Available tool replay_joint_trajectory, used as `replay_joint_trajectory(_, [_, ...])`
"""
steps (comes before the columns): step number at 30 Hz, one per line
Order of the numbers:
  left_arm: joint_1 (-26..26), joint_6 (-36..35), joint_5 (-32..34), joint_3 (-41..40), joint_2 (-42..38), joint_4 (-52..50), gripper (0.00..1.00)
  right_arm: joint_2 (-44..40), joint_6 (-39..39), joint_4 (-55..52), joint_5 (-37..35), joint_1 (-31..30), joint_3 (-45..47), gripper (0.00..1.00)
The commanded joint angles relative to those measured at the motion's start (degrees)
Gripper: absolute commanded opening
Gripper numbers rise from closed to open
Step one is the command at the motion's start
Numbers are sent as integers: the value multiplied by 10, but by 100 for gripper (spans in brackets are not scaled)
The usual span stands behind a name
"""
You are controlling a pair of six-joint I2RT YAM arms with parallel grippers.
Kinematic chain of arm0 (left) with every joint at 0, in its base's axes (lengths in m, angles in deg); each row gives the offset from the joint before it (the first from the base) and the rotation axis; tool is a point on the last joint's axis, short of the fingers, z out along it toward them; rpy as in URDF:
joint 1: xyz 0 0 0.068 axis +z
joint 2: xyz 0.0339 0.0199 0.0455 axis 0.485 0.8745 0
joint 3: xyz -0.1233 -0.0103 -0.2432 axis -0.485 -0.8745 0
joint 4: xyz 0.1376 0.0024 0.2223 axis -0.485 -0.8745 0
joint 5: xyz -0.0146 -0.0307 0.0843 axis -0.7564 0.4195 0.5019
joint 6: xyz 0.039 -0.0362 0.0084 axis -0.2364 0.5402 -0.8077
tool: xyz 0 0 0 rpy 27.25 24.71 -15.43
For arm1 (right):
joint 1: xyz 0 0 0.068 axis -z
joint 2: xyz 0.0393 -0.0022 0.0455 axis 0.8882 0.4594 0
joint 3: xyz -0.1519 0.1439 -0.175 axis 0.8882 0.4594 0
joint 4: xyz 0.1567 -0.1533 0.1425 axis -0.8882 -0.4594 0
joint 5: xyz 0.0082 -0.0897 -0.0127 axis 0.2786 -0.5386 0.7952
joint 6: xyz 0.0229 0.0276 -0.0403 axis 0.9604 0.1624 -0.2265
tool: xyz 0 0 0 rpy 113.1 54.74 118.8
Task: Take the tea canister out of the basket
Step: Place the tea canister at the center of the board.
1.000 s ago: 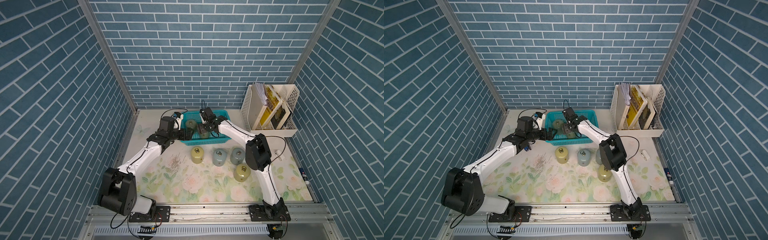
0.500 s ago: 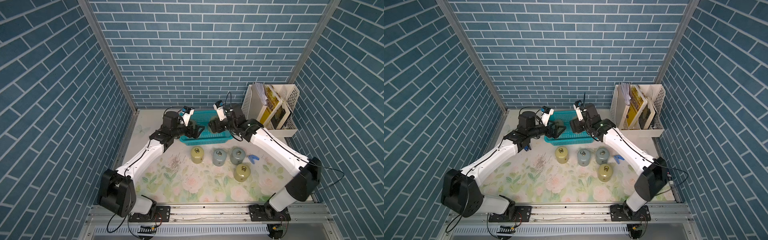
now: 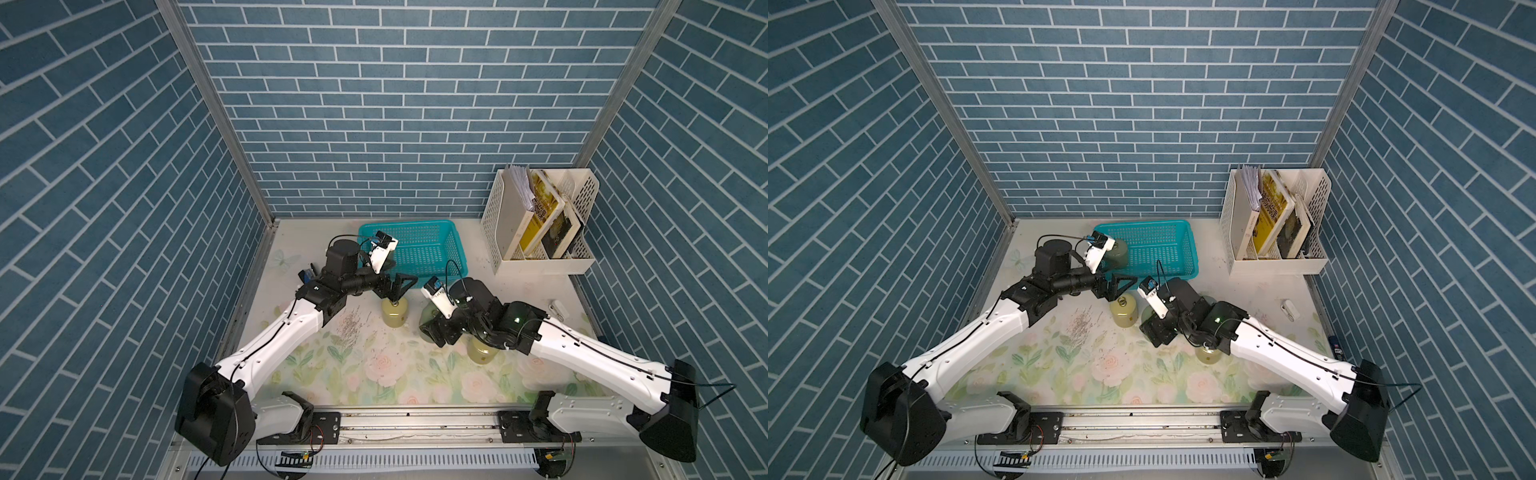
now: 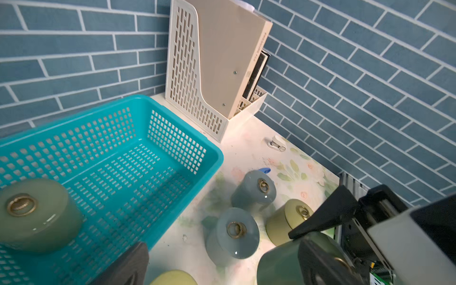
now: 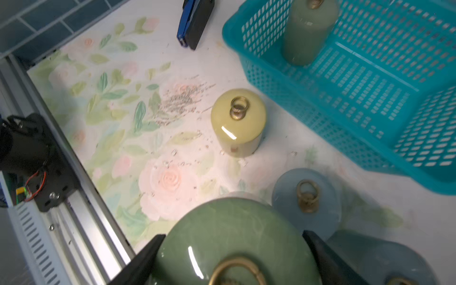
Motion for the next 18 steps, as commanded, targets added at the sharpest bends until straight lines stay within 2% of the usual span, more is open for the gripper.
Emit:
replay_joint_trajectory(1, [-17, 0, 4, -24, -20, 4, 100, -33, 60, 39, -37, -27, 25, 0])
replay_joint_trajectory(8, [-37, 10, 12, -59, -28, 29, 100, -57, 123, 90, -88, -41, 124, 0])
replay_joint_trajectory(12, [-37, 11, 23, -76, -34, 42, 100, -71, 141, 103, -128, -41, 145, 0])
replay_joint_trajectory(18, [-37, 18, 60, -87, -27, 49, 100, -44, 148, 131, -130, -41, 169, 0])
